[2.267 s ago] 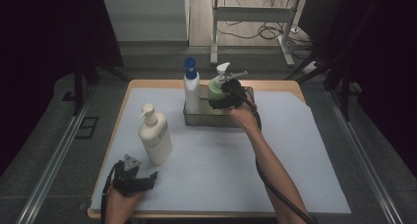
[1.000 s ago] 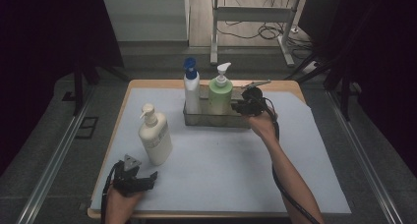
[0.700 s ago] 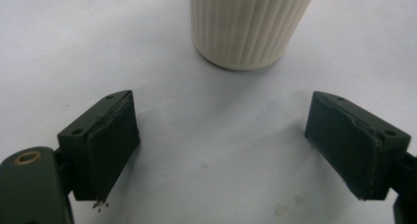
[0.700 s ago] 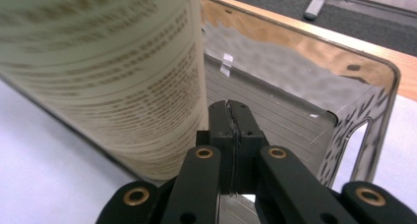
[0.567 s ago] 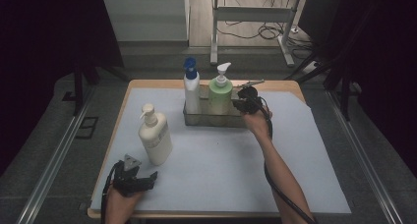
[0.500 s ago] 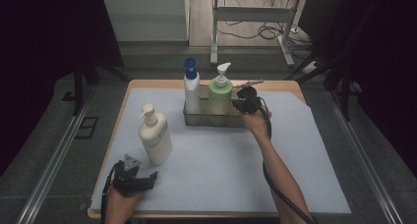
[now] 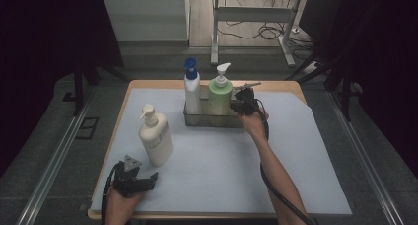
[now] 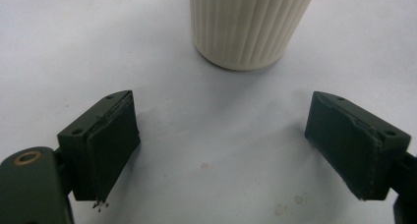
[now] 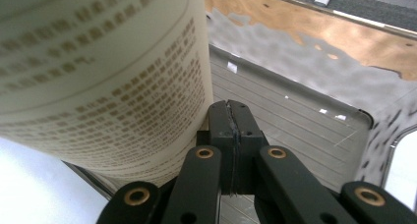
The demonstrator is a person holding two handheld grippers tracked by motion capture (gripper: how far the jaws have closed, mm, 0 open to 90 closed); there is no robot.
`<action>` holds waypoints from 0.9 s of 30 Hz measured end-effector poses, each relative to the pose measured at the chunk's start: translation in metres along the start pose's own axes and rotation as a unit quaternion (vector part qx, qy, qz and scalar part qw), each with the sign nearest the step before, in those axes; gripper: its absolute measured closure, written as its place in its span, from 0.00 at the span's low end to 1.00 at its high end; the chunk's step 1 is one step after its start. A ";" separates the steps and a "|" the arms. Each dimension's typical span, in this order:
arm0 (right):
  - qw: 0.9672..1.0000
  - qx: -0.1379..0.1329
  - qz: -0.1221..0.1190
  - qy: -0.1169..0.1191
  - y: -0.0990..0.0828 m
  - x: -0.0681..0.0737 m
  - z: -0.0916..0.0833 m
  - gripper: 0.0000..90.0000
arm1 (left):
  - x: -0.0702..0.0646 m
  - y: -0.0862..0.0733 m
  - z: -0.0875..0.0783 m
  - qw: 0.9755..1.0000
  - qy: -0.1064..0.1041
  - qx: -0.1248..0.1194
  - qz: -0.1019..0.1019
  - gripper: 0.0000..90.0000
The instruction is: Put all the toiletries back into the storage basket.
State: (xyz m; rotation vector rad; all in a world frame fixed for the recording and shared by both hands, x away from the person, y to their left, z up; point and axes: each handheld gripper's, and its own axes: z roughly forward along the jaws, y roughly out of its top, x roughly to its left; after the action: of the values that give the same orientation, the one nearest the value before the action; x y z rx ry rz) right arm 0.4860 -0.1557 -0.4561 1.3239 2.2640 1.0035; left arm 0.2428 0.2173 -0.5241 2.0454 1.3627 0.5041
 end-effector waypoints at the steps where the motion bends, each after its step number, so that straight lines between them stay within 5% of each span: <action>1: 1.000 -0.001 0.002 0.001 0.000 0.001 0.001 1.00 | 0.000 0.000 0.000 1.000 0.000 0.000 0.000 0.14; 27: 1.000 -0.006 -0.008 0.013 0.004 0.020 0.008 1.00 | 0.000 0.000 0.000 1.000 0.000 0.000 0.000 0.14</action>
State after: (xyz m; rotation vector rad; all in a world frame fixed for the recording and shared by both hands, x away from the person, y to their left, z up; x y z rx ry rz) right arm 0.4824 -0.1339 -0.4575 1.2938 2.2798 1.0327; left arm 0.2430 0.2171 -0.5240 2.0459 1.3634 0.5038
